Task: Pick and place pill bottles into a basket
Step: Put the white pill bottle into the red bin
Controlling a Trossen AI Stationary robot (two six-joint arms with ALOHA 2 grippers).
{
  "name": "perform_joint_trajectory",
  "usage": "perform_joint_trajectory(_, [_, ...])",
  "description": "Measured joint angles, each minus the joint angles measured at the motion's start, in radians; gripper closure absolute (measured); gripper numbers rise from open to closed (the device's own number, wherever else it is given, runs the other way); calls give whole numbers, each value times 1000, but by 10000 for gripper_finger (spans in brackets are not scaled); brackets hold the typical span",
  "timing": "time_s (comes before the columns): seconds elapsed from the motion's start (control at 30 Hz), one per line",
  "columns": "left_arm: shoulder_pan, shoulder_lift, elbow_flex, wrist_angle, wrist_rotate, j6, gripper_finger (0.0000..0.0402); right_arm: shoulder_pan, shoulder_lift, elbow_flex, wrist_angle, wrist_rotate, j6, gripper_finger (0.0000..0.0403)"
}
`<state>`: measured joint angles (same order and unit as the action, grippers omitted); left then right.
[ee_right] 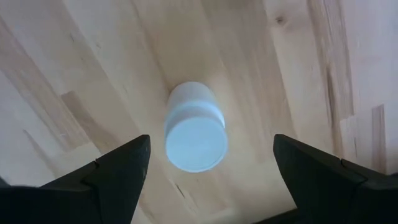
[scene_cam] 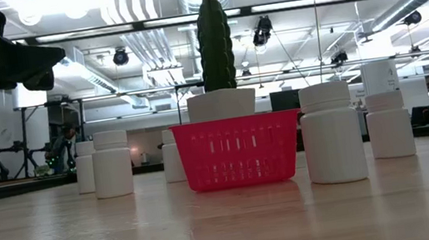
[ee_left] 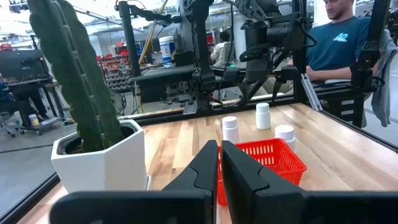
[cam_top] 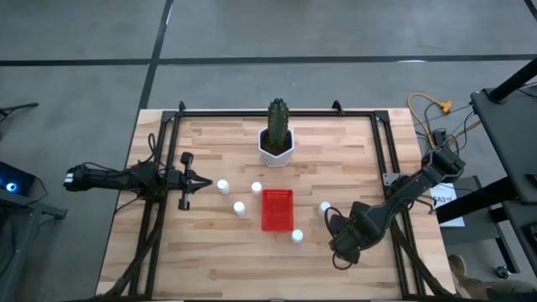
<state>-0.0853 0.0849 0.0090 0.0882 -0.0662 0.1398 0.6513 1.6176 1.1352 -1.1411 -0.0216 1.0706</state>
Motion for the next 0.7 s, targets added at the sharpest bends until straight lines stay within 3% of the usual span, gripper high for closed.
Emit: perform_joint_trajectory(0.7, [0,0,0,-1,0,-3,398,6,1,-58,84,-1,29,74])
